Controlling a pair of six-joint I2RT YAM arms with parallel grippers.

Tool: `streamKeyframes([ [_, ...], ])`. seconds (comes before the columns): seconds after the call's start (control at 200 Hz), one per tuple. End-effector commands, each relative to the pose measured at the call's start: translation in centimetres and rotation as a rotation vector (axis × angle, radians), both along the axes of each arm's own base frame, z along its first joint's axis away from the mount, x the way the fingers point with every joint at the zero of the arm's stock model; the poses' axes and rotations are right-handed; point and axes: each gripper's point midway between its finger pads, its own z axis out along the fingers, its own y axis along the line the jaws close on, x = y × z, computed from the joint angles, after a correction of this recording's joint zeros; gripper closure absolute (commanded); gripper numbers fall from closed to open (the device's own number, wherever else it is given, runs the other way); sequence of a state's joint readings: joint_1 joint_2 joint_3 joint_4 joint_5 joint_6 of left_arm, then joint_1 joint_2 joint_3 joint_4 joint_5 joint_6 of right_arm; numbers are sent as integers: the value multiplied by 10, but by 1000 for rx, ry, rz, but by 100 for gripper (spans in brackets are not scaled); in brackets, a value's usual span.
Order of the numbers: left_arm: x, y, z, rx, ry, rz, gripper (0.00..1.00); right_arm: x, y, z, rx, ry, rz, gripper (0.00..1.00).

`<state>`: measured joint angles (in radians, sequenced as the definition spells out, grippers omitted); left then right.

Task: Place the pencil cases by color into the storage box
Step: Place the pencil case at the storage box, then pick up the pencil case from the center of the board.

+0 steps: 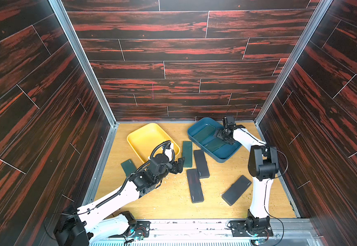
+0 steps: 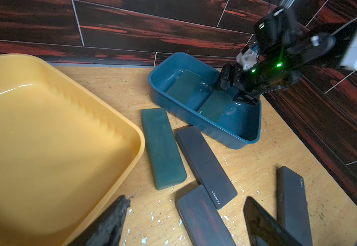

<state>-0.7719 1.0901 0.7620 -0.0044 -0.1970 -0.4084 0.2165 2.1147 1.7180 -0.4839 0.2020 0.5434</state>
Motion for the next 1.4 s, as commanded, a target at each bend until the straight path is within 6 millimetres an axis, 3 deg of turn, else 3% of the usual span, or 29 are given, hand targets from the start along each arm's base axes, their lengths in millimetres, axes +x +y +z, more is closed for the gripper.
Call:
streamKeyframes([
  [0.0,2,13,20,2,-35,62,14,6,60,50,-21,-173,269,8],
  [0.17,1,23,21,30,-22,99,14,-7,112,50,-19,-203,521,10],
  [0.576,2,34,28,54,-30,147,14,-41,177,43,-84,-264,891,21],
  [0.767,2,44,25,94,-3,195,14,-60,197,42,-80,-237,876,21],
  [1.087,-11,68,3,122,69,266,14,-115,226,29,36,-155,807,20],
  [1.393,-21,75,-5,93,87,267,14,-137,221,-7,-96,-24,655,20],
])
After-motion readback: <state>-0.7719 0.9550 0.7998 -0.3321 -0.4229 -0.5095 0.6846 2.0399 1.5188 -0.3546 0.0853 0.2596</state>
